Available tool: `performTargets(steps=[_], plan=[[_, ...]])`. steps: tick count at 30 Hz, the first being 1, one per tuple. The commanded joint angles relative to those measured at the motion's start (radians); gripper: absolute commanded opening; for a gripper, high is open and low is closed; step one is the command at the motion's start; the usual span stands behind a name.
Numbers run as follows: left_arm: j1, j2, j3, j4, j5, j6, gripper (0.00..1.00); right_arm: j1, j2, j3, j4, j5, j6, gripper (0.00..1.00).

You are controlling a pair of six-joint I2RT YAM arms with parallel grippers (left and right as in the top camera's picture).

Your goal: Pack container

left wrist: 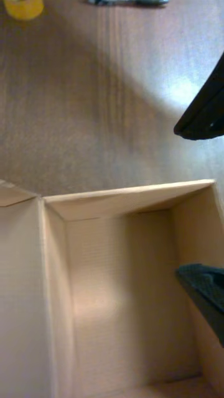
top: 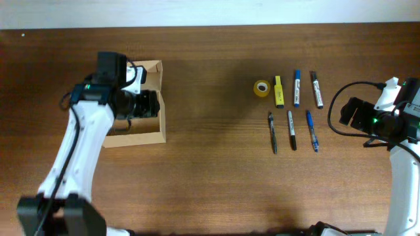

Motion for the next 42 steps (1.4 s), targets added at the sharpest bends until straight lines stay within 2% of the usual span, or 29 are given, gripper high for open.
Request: performTargets(steps=[1,10,16,23,24,25,27,28,29,35,40,42], plan=[[-0.014,0.062,0.074,-0.003,0.011,0.000,0.65,-0.005,0.002,0.024,-0.003,-0.017,-0.009,0.99],[-0.096,0.123,0.089,0.011,-0.165,-0.121,0.64,-0.005,0.002,0.024,-0.010,-0.017,-0.006,0.99],[-0.118,0.196,0.088,0.011,-0.216,-0.202,0.64,-0.005,0.002,0.023,-0.029,-0.016,-0.006,0.99],[-0.118,0.308,0.088,0.043,-0.200,-0.204,0.64,-0.005,0.002,0.023,-0.037,-0.016,-0.006,0.99],[-0.118,0.325,0.088,0.047,-0.195,-0.204,0.62,-0.005,0.002,0.023,-0.036,-0.016,-0.006,0.99],[-0.118,0.346,0.088,0.049,-0.187,-0.204,0.54,-0.005,0.002,0.023,-0.036,-0.016,-0.006,0.99],[-0.118,0.367,0.088,0.049,-0.179,-0.204,0.28,-0.005,0.002,0.023,-0.036,-0.016,-0.006,0.99],[-0.118,0.370,0.088,0.050,-0.180,-0.204,0.09,-0.005,0.002,0.023,-0.036,-0.016,-0.006,0.99],[-0.119,0.370,0.088,0.051,-0.180,-0.204,0.02,-0.005,0.002,0.023,-0.036,-0.017,-0.006,0.99],[-0.133,0.359,0.123,0.041,-0.184,-0.205,0.02,-0.005,0.002,0.023,-0.036,-0.016,-0.006,0.99],[-0.192,0.356,0.248,-0.075,-0.185,-0.206,0.02,-0.005,0.002,0.023,-0.036,-0.017,-0.006,0.99],[-0.243,0.356,0.335,-0.146,-0.211,-0.249,0.02,-0.005,0.002,0.023,-0.037,-0.017,-0.006,0.99]])
